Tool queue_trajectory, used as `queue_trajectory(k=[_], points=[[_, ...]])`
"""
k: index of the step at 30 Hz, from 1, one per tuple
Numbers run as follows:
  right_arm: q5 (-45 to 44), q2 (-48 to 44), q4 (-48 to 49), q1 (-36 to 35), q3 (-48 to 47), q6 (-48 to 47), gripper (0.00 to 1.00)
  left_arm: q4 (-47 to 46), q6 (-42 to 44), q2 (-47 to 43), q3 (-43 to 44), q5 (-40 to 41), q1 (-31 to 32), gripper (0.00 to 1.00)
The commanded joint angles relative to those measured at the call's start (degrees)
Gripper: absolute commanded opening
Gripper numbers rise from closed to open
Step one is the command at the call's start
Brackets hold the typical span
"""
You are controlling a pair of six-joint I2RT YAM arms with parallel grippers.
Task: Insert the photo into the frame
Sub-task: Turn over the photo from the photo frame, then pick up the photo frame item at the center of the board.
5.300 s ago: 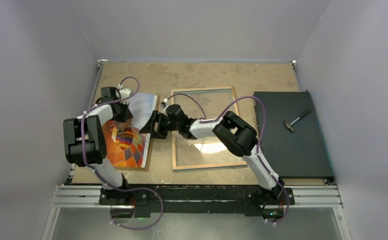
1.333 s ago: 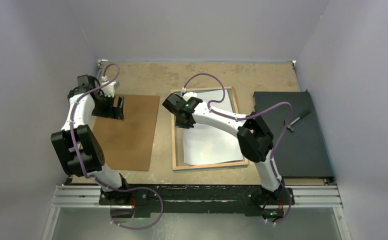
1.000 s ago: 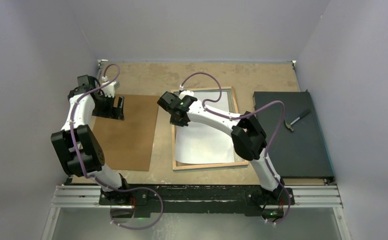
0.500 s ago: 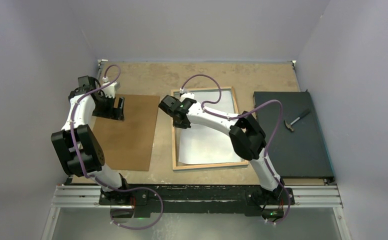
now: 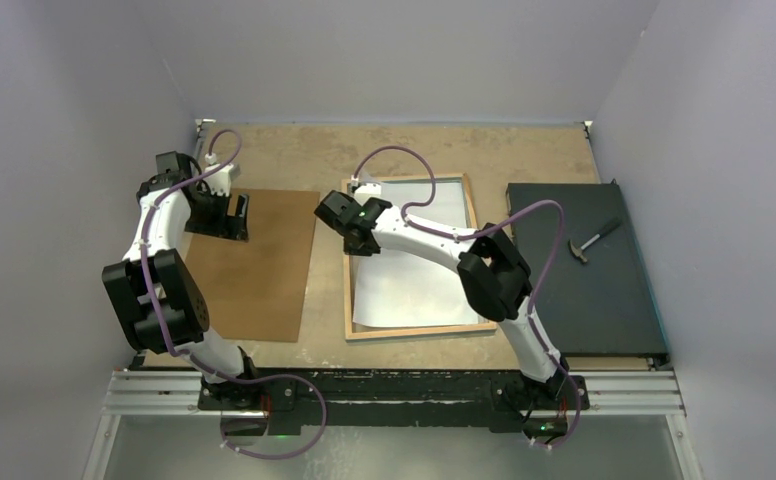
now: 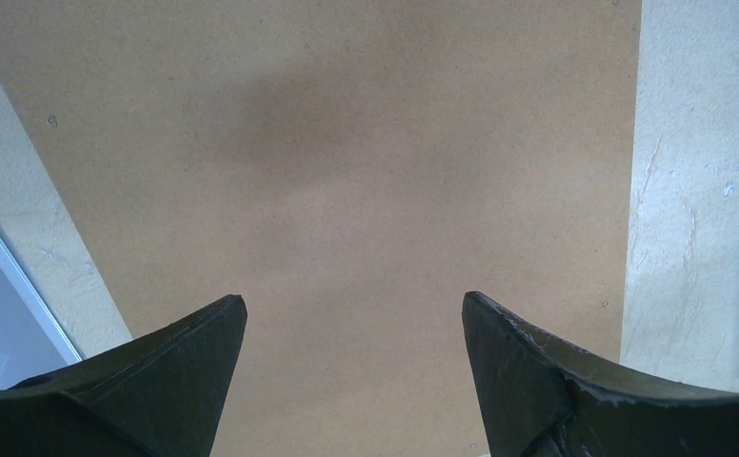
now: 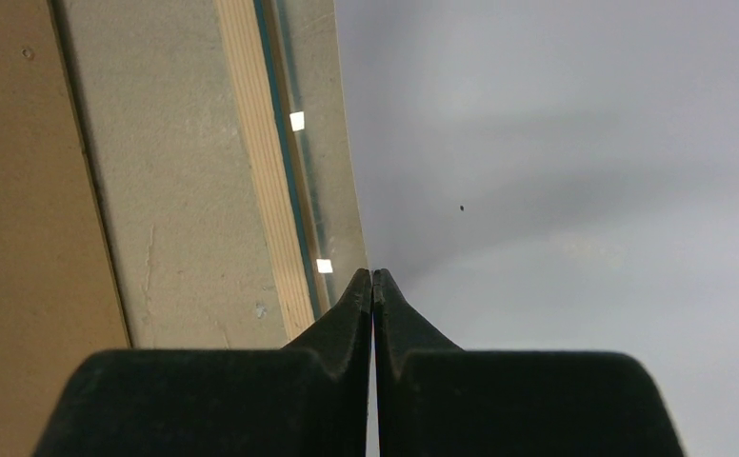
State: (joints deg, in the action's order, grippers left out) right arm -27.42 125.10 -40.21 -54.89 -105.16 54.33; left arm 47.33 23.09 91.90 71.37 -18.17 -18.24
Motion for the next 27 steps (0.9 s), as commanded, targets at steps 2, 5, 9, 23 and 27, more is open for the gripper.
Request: queue_trajectory(k=[2,5,9,23,27], points=[[-0.1,-1.6,1.1,-1.0,-0.1,-2.5,0.00,-1.1,0.4,-1.1,0.0,-0.8,-0.1,0.83],[-0.1,-2.2,1.8,-1.6,0.5,-4.1,0.07,-1.1,0.4,-1.1,0.1,-0.6,-0.1,0.84],[0.8,-3.0,2.8,-1.9,1.1,-6.0,0.33,-1.2,0.4,-1.2,0.1,-0.6,-0.2,0.85],[1.9,-5.0,2.5,-3.7,-2.0,-9.9,0.62,-1.1,0.3,-0.5,1.5,0.5,-0.3,0.85],[5.4,-5.5,6.8,-4.8,-3.8,-10.2,0.70,-1.1,0.5,0.8,4.1,2.3,-2.2,0.85]])
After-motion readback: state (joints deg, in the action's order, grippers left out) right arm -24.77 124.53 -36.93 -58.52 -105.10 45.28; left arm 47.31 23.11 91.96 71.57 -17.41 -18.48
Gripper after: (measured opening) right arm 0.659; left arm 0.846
